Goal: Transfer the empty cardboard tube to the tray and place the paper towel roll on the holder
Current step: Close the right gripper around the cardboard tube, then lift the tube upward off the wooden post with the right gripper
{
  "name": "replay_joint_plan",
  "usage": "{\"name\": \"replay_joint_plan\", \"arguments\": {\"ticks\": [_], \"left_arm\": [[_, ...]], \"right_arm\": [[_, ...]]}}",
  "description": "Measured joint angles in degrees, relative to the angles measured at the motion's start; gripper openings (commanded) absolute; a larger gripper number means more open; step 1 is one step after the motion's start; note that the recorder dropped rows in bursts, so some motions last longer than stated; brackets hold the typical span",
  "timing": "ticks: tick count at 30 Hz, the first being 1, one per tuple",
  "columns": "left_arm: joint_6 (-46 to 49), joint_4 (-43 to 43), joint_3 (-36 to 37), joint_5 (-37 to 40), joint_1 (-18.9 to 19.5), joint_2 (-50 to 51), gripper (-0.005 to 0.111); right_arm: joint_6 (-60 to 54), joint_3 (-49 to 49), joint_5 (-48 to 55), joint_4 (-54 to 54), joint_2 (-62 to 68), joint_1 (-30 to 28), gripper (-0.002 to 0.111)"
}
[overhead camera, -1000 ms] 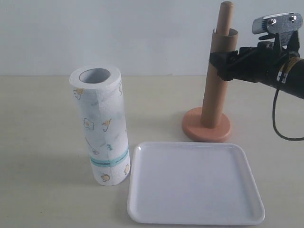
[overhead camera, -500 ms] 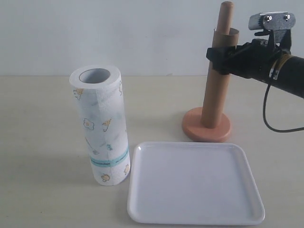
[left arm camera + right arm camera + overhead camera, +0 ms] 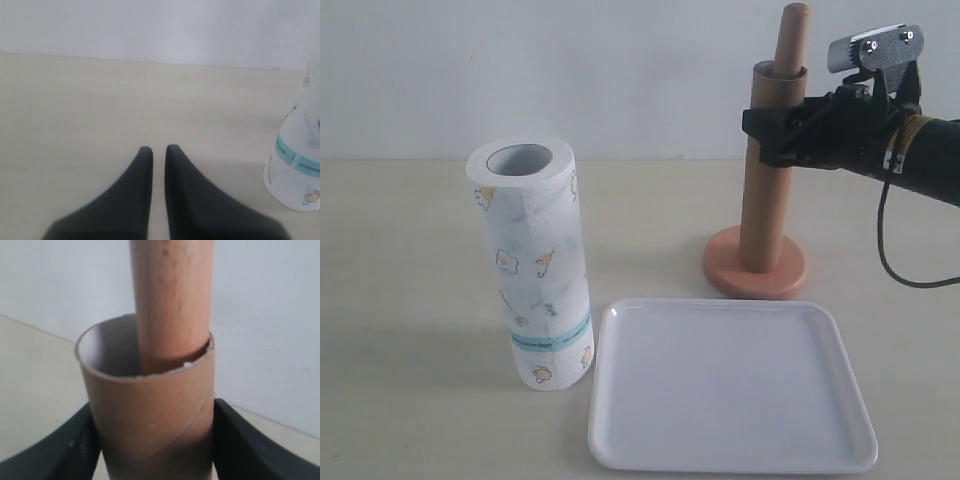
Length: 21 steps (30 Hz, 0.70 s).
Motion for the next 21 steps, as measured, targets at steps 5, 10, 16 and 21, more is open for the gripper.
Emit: {"name": "replay_joint_plan", "arguments": {"ticks": [5,10,16,21], "left_arm": [[0.0,0.0,0.0,0.0,0.0,0.0,0.009],[0.0,0.0,0.0,0.0,0.0,0.0,0.009],[0.0,0.0,0.0,0.0,0.0,0.0,0.009],[0.0,0.0,0.0,0.0,0.0,0.0,0.009]], "right_arm": [[-1.7,0.1,0.0,-0.1,-1.5,0.0,0.000],[-2.8,0.1,0.0,1.7,-3.6,0.0,0.000],[-2.9,0.1,0.1,3.0,-6.3,0.0,0.000],[-3.1,0.1,0.4,4.8,-9.2,0.0,0.000]]}}
